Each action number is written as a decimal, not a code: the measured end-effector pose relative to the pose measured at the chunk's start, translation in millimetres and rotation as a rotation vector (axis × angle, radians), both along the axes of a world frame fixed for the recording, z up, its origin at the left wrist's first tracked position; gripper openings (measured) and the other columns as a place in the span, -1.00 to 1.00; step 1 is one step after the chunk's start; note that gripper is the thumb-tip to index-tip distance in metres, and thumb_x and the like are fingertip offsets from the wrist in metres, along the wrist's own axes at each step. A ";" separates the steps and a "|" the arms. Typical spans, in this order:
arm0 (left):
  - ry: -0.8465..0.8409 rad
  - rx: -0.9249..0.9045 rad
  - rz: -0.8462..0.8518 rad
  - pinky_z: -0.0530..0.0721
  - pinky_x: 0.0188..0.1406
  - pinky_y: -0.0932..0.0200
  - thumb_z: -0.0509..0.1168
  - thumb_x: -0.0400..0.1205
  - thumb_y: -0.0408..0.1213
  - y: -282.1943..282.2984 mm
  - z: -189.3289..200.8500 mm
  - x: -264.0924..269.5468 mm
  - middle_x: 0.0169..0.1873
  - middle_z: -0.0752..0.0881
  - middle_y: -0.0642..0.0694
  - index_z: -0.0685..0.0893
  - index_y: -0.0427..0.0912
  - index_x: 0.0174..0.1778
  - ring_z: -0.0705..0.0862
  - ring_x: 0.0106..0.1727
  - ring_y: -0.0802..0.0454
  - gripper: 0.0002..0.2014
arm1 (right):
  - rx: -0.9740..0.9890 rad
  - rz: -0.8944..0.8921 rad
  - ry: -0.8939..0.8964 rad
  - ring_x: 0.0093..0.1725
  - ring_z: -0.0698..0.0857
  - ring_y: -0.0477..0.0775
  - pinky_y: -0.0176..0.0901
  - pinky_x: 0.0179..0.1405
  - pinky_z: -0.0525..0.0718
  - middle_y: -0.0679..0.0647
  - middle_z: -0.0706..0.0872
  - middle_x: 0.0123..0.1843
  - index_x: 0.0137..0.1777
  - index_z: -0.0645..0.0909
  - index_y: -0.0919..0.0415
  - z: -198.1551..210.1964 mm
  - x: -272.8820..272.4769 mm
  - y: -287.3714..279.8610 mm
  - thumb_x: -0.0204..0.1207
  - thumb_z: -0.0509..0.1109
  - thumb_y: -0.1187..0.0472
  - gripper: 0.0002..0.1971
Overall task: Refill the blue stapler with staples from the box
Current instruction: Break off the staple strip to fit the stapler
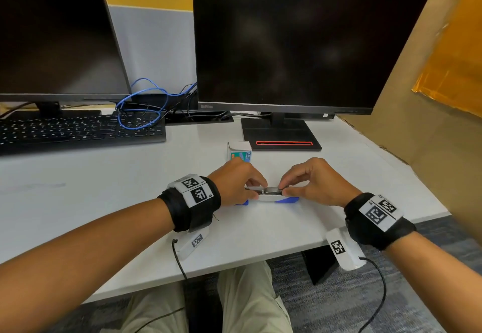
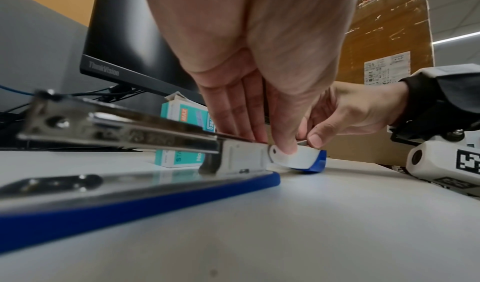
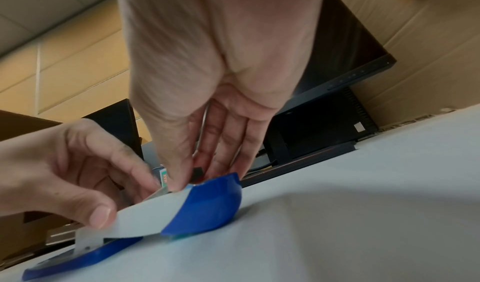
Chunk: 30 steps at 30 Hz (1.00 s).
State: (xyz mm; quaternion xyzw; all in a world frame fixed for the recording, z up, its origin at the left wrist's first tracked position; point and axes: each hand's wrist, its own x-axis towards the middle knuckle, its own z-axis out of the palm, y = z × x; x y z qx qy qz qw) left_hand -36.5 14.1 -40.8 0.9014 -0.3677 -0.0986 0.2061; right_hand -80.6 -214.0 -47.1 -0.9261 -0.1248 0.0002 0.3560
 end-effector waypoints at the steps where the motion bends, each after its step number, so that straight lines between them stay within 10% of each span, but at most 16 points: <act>1: -0.001 0.005 -0.005 0.71 0.19 0.18 0.45 0.55 -0.23 0.1 -0.4 0.2 0.12 0.82 -0.05 0.73 -0.01 0.28 0.77 0.08 0.08 -0.65 | -0.010 0.017 -0.004 -0.11 0.82 -0.10 -0.33 0.10 0.78 -0.06 0.89 -0.13 -0.08 0.90 0.13 0.4 0.4 0.0 0.39 0.64 0.31 -0.87; 30: -0.098 0.106 -0.063 0.62 0.32 0.07 0.35 0.62 -0.22 -1.1 0.3 -2.4 0.14 0.78 -0.04 0.77 -0.07 0.20 0.71 0.14 -0.02 -0.75 | -0.149 0.087 -0.022 -0.09 0.81 -0.11 -0.22 0.04 0.81 -0.07 0.89 -0.04 -0.02 0.90 0.09 1.7 2.2 -4.4 0.45 0.61 0.23 -0.87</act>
